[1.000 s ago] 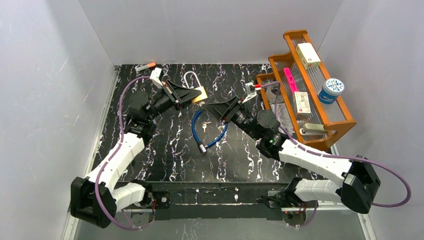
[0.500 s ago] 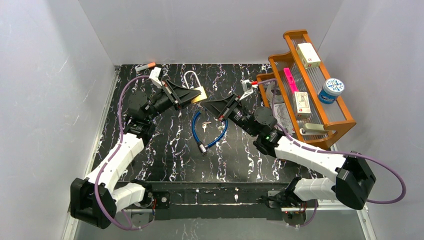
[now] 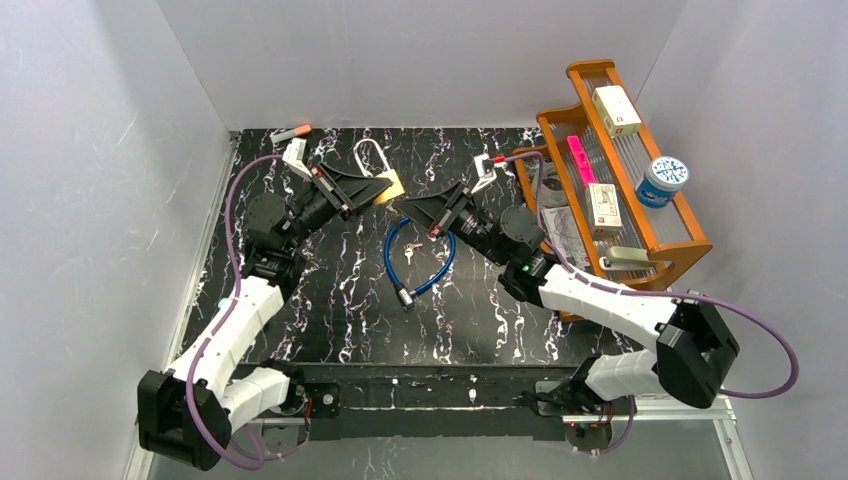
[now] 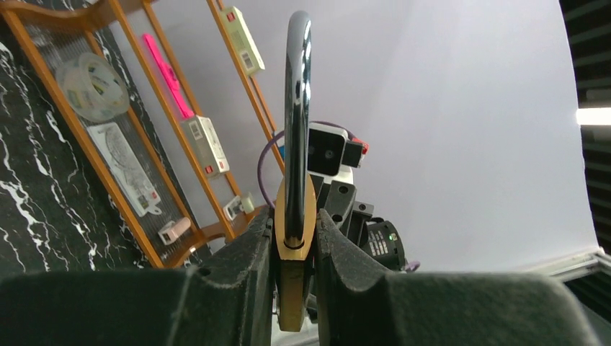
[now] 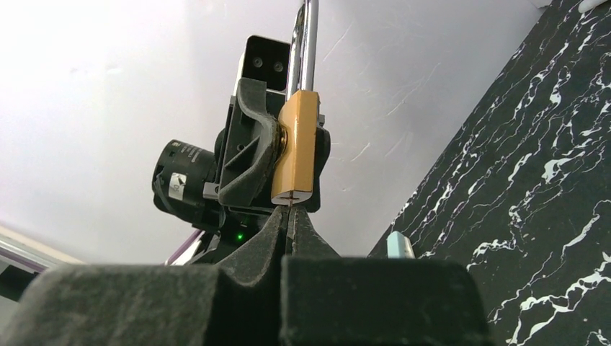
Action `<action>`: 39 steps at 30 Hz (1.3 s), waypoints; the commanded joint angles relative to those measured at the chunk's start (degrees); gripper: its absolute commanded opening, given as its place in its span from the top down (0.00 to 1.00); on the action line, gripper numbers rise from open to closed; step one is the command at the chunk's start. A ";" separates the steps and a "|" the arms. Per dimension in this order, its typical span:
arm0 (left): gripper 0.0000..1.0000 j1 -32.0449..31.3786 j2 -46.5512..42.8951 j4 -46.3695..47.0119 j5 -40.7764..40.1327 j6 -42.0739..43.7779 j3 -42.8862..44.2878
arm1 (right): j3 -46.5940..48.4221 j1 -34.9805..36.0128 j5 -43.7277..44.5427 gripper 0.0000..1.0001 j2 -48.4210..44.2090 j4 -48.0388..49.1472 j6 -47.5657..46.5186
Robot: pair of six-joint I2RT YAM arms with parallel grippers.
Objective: Unlock with the key
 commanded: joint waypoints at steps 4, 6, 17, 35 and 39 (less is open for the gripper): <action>1.00 -2.66 -5.67 3.40 1.30 2.86 0.51 | 5.90 -2.60 -0.78 0.99 5.70 8.50 -1.68; 1.00 -2.68 -6.61 4.10 1.32 5.06 1.34 | 5.65 -4.04 -4.36 0.99 7.51 13.59 4.92; 1.00 -2.87 -0.49 20.22 -0.16 1.59 7.16 | 3.18 -5.58 -5.74 0.99 17.06 42.91 39.22; 1.00 -3.11 6.64 30.43 -2.53 6.56 15.23 | 10.67 -3.46 -0.93 0.93 17.96 42.17 57.13; 1.00 -3.03 7.30 30.21 -4.00 7.13 14.44 | 4.87 -4.04 -2.21 0.37 15.19 40.21 51.85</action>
